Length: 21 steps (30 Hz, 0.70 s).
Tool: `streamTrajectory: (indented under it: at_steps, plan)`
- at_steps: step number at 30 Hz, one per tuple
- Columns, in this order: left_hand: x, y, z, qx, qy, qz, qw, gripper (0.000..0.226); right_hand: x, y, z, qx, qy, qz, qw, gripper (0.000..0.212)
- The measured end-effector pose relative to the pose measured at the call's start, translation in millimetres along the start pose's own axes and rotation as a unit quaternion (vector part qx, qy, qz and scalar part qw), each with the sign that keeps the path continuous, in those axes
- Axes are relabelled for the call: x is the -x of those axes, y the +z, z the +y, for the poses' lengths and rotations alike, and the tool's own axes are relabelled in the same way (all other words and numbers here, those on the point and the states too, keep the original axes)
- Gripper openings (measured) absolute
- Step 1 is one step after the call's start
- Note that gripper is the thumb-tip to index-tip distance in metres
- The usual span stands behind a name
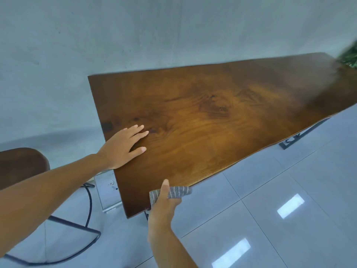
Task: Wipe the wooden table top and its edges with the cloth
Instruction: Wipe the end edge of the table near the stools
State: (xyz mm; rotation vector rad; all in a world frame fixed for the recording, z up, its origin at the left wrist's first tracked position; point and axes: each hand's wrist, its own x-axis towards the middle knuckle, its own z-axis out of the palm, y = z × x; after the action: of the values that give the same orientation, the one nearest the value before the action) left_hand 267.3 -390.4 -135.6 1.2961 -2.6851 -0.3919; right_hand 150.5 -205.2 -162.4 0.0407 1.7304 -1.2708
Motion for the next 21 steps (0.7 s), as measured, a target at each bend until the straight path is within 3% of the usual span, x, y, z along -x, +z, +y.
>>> streamTrajectory:
  at_steps: [4,9,14,21]
  plan:
    - [0,10,-6,-0.034,0.017,0.021,0.999,0.067,1,-2,-13,0.026,-0.020,0.039,0.999,0.054]
    - [2,9,-6,-0.039,0.023,0.033,0.998,0.063,-50,-33,-64,0.031,-0.051,0.058,0.997,0.079]
    - [2,9,-6,-0.045,0.022,0.037,0.998,0.062,-76,-57,-107,-0.002,-0.052,0.101,0.994,0.073]
    - [-1,13,-9,-0.045,0.025,0.043,0.998,0.063,-21,-11,-60,-0.018,-0.027,0.137,0.990,0.056]
